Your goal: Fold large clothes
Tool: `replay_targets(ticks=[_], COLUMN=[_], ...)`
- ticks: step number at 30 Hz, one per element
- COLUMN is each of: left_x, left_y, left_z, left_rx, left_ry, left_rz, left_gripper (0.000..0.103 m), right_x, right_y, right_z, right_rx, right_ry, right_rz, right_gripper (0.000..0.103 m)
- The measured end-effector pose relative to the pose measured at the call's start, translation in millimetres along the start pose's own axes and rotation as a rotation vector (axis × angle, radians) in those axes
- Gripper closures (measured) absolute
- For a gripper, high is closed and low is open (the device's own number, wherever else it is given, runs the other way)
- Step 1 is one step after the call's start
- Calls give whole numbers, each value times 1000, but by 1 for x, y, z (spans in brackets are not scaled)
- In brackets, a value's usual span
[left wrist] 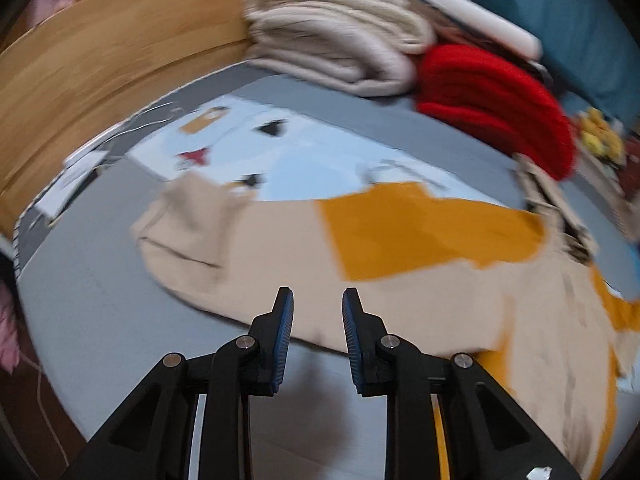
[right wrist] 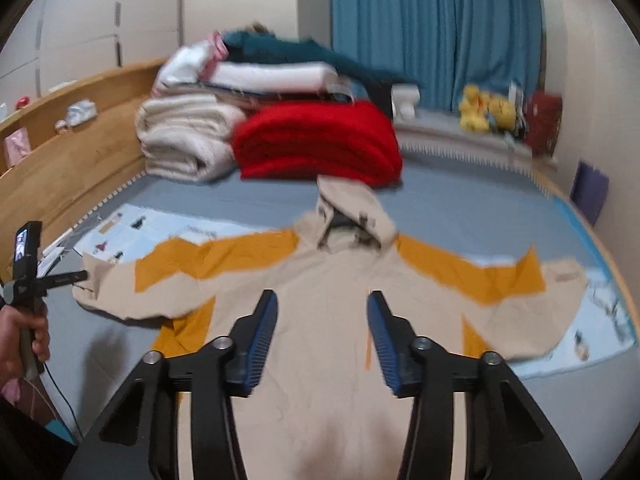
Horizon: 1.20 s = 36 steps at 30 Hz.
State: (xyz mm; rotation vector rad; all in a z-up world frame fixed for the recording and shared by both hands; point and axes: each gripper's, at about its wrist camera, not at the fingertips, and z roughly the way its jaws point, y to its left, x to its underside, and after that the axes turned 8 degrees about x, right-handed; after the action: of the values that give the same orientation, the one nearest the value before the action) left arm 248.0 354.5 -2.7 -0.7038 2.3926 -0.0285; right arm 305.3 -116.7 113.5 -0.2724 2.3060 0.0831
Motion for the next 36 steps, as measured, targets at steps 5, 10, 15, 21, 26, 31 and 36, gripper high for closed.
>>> replay_targets(ticks=[5, 10, 15, 21, 26, 31, 36], left_x=[-14, -21, -16, -2, -9, -46, -84], left_y=[50, 115, 168, 193, 188, 133, -4], left_z=[11, 41, 73, 95, 90, 43, -9], left_rx=[-80, -113, -85, -35, -8, -68, 100], left_ry=[-14, 21, 71, 105, 46, -111, -243], left_rz=[-51, -216, -406, -584, -608, -529, -290], left_gripper=[81, 74, 71, 70, 98, 103, 103], right_x=[-9, -14, -8, -4, -4, -4, -5], right_y=[7, 7, 1, -1, -3, -13, -21], right_z=[15, 30, 55, 78, 88, 89, 89], right_rx=[12, -7, -3, -1, 0, 29, 8], right_ry=[-28, -12, 54, 119, 153, 161, 183], right_rz=[-37, -37, -36, -18, 4, 34, 61], right_gripper=[61, 38, 38, 39, 69, 74, 73])
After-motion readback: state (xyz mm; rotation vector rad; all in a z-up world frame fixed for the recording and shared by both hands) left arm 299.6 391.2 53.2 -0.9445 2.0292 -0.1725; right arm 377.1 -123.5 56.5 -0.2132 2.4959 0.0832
